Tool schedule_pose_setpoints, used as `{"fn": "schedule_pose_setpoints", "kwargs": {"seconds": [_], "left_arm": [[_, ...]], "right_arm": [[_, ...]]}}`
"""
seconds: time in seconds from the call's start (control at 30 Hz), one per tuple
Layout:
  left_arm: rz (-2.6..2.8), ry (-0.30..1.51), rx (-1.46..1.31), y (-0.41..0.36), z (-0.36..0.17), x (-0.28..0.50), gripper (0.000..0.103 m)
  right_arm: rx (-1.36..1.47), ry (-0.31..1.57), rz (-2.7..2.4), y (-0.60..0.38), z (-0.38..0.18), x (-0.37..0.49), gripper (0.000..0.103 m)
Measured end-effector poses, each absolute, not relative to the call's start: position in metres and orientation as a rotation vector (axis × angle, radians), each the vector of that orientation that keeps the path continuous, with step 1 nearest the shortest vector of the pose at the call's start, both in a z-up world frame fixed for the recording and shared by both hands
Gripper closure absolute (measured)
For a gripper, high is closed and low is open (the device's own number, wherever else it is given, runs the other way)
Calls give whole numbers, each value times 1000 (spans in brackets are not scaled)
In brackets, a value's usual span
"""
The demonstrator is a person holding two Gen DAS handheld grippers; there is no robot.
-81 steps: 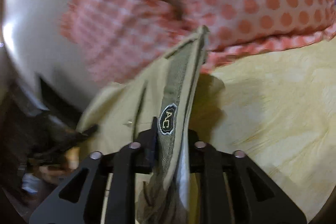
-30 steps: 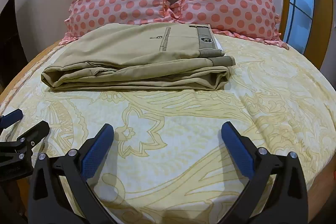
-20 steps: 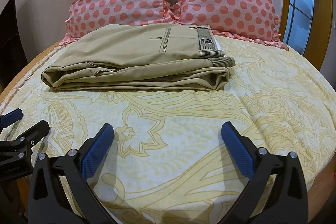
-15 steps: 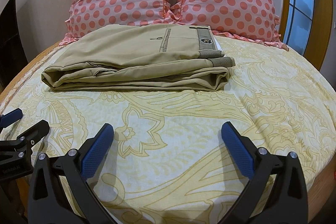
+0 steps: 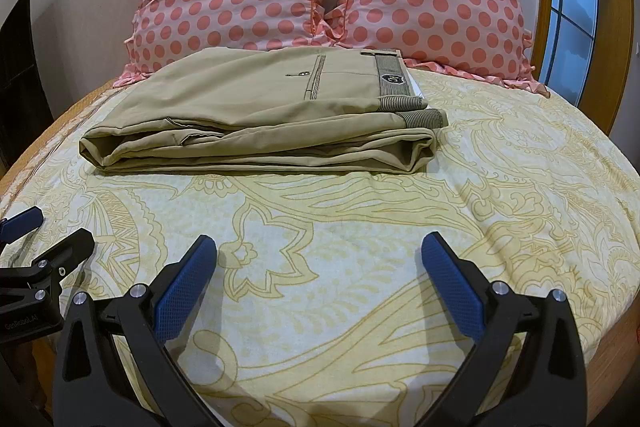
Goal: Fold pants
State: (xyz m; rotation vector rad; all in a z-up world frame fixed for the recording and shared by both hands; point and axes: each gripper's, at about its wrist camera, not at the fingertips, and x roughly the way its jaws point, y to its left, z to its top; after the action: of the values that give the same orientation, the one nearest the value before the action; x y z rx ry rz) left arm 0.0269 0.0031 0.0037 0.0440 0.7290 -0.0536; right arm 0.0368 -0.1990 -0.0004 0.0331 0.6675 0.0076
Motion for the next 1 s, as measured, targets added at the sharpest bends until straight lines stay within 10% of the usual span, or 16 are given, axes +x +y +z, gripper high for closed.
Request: {"fn": "schedule_pose_setpoints", "kwargs": {"seconds": [1.0], "left_arm": [[-50, 719, 45, 1, 5, 27, 2]], "right_arm": [[34, 665, 7, -198, -2, 38, 1]]}}
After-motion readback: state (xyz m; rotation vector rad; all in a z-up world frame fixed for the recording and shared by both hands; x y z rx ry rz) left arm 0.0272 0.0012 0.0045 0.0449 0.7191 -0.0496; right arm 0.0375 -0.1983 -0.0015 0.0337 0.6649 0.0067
